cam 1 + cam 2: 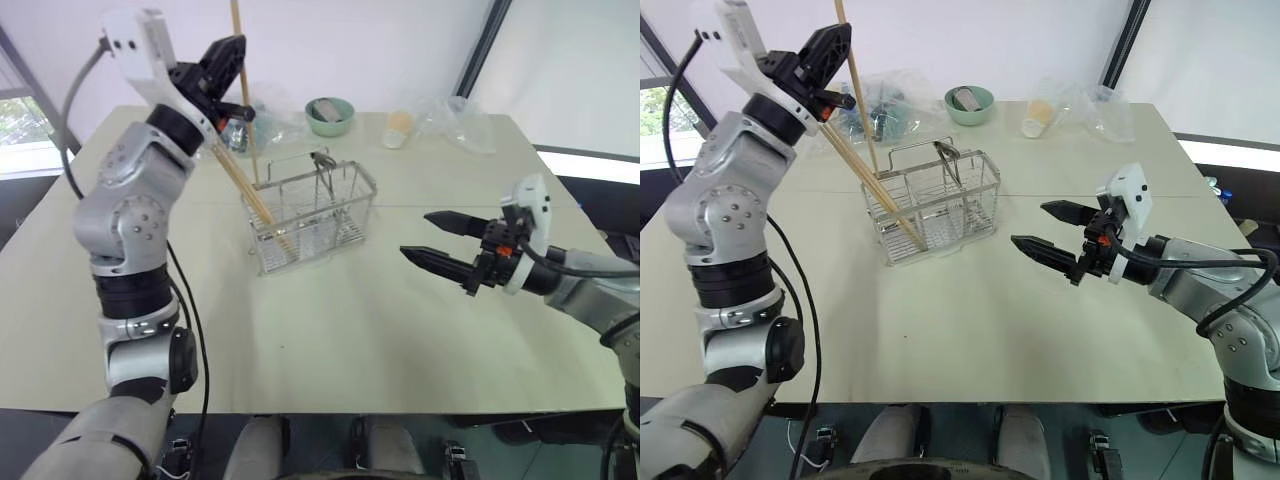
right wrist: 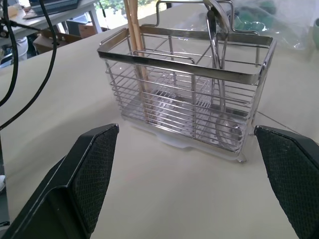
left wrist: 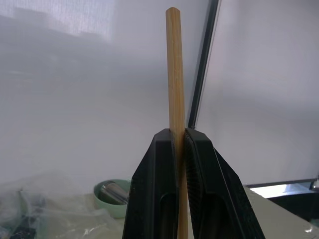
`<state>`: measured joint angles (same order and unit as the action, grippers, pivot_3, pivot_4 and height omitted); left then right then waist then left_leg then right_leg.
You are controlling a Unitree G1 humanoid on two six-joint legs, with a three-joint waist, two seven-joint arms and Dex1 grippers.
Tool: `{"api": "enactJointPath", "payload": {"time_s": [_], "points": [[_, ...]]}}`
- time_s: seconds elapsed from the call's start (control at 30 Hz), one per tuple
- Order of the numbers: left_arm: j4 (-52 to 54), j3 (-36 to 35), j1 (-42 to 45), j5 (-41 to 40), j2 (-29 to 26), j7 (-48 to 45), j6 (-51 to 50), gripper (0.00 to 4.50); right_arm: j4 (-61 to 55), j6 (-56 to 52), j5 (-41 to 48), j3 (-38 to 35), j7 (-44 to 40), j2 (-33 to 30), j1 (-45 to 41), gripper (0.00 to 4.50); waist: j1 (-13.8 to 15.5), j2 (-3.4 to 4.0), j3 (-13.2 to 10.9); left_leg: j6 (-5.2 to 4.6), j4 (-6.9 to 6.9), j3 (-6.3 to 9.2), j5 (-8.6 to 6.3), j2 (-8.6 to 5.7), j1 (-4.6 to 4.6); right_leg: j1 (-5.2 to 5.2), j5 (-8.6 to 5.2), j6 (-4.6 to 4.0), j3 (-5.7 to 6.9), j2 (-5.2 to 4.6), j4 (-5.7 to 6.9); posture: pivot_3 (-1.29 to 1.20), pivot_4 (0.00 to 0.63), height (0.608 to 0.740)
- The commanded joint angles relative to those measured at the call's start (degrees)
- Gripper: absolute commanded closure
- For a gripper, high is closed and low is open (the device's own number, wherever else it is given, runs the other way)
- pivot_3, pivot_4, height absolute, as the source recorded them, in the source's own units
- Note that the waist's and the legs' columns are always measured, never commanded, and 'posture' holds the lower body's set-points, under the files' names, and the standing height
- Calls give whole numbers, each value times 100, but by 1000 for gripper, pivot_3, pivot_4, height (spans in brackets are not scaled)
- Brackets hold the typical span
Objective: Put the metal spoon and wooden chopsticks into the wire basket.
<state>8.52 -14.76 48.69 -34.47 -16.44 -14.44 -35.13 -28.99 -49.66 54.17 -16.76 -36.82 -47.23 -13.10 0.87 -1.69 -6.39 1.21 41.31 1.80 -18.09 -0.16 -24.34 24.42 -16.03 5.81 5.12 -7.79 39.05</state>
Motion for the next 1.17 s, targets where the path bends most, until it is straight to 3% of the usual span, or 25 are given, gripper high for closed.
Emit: {"api": "enactJointPath", "payload": {"time_s": [0.03, 0.23, 0.33, 0.53, 0.7, 0.77, 0.87, 0.97, 1.07, 1.17], "points": [[138, 116, -118, 31, 211, 58, 245, 4440, -182, 94, 46, -203, 81, 19, 19, 0, 10, 1, 0, 0, 0, 0, 0, -1, 0, 0, 0, 0, 0, -1, -2, 0, 150, 633], [-61, 225, -334, 128, 506, 76, 465, 4440, -269, 93, 93, -265, 171, 16, 104, 0, 1, 0, 0, -3, 6, 1, -2, 0, 2, 0, -10, -17, 0, 0, -1, 0, 150, 633], [-93, 245, -354, 109, 570, 60, 508, 3346, -272, 96, 97, -291, 200, 17, 126, 0, 1, 0, -1, -4, 6, 3, -2, 1, 4, 0, -10, -18, 0, 5, 1, 0, 150, 633], [1, 268, -410, 79, 732, 171, 461, 250, -266, 133, 84, -281, 229, 43, 137, 0, 0, 0, 0, -5, 6, 4, -1, 2, 4, 0, -10, -17, 0, 6, 1, 0, 150, 633], [208, 200, -434, 23, 463, 77, 314, 83, -165, 229, -64, -226, 133, 26, 102, 0, -3, 1, -1, -9, 5, 3, -3, 1, 2, 0, -9, -17, 0, 6, 1, 0, 150, 633], [352, 117, -422, -173, -229, -464, -52, 83, 9, 336, -239, -203, -45, -93, 28, 0, -28, 5, -7, -9, 5, 3, -4, 2, 1, 3, -10, -17, 1, 8, 1, 0, 150, 633], [519, 164, -977, -318, -2429, -2565, -517, 83, 547, 631, -627, -168, -510, -412, -166, 0, -161, 24, -15, -10, -4, -6, -4, 0, 7, 16, -11, -20, -2, 15, 4, 0, 150, 633], [355, 7, -1693, -259, -3836, -3881, -320, 83, 1041, 921, -962, -51, -881, -616, -351, 0, -151, 42, -6, -22, -19, -9, -11, 7, 17, 24, -42, -72, -1, 15, 10, 0, 150, 633], [134, -308, -2325, -110, -4637, -4639, -20, 83, 1442, 1082, -1189, 83, -1155, -686, -612, 0, -106, 53, -12, -22, -20, -6, -12, 13, 13, 27, -43, -74, 0, 11, 7, 0, 150, 633], [91, -539, -2725, 18, -4891, -4781, 100, 83, 1531, 1121, -1321, 341, -1328, -604, -898, 0, -51, 61, -20, -22, -15, -7, -12, 12, 4, 54, -43, -74, 0, 6, 0, 0, 150, 633]]}}
